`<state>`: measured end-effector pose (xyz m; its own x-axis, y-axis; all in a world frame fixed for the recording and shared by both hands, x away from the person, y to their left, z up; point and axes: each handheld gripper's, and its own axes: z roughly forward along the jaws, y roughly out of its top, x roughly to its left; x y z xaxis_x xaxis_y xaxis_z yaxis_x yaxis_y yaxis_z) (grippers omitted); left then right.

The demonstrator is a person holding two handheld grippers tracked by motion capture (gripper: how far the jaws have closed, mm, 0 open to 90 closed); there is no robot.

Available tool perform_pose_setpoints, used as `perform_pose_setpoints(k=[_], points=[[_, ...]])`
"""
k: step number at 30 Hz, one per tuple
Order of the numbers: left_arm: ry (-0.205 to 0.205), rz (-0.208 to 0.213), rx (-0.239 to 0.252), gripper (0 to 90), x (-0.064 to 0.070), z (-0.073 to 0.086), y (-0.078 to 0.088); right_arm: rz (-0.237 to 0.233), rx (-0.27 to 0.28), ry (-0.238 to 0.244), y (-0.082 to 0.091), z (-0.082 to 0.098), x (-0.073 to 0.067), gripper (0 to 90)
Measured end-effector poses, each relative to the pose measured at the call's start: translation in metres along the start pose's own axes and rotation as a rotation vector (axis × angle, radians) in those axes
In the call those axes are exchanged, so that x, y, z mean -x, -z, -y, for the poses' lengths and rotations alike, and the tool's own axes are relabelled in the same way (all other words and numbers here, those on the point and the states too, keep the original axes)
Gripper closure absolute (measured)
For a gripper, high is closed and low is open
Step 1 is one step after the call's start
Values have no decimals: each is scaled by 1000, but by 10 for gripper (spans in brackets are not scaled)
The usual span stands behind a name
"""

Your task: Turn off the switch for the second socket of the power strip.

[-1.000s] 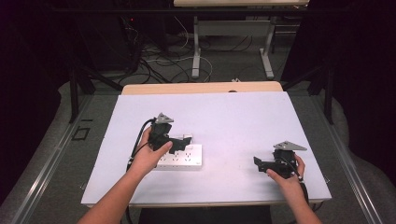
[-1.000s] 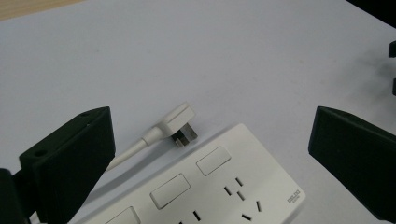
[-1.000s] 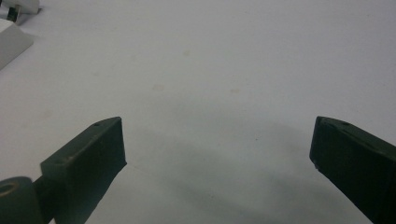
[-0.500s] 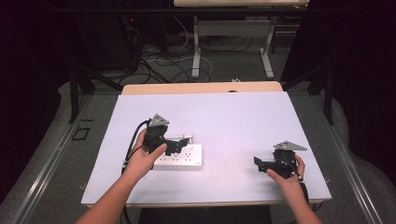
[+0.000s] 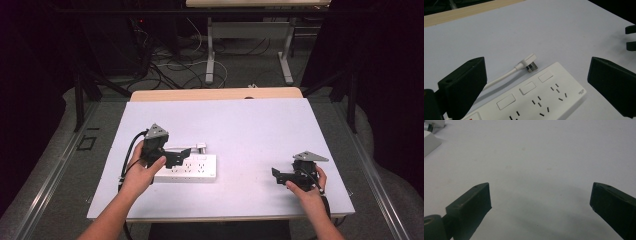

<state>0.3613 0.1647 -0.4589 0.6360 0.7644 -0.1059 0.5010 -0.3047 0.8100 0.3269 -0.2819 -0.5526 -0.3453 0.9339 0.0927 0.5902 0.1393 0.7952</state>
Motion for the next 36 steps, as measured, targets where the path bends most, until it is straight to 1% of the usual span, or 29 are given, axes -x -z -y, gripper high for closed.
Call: perform_pose_setpoints(k=[3, 6, 8, 9, 14, 16, 20, 21, 23, 24, 25, 36], points=[[20, -8, 14, 29, -3, 3, 5, 1, -1, 1, 0, 0, 0, 30], [28, -16, 21, 32, -6, 5, 11, 1, -2, -3, 0, 0, -1, 30], [36, -26, 35, 34, -9, 7, 15, 1, 0, -1, 0, 0, -1, 30], [32, -29, 32, 36, -10, 7, 17, 1, 0, -1, 0, 0, -1, 30], [54, -47, 49, 41, -16, 12, 26, 5, 1, -2, 1, 0, -1, 30], [53, -55, 52, 42, -19, 15, 30, 5, 3, -1, 1, 0, -1, 30], [74, -72, 56, 45, -23, 20, 35, 4, 3, 2, 1, 0, -1, 28], [73, -75, 61, 46, -24, 21, 36, 4, 2, 1, 1, 0, -1, 27], [88, -83, 59, 49, -26, 25, 39, 4, 2, 0, 1, 0, -1, 26], [86, -90, 59, 51, -28, 26, 40, 5, 3, 2, 1, 0, -1, 23], [97, -97, 58, 53, -29, 28, 41, 5, 3, 3, 1, 0, -1, 23], [159, -148, 80, 63, -45, 47, 53, 7, 5, 1, 2, -1, 0, 22]])
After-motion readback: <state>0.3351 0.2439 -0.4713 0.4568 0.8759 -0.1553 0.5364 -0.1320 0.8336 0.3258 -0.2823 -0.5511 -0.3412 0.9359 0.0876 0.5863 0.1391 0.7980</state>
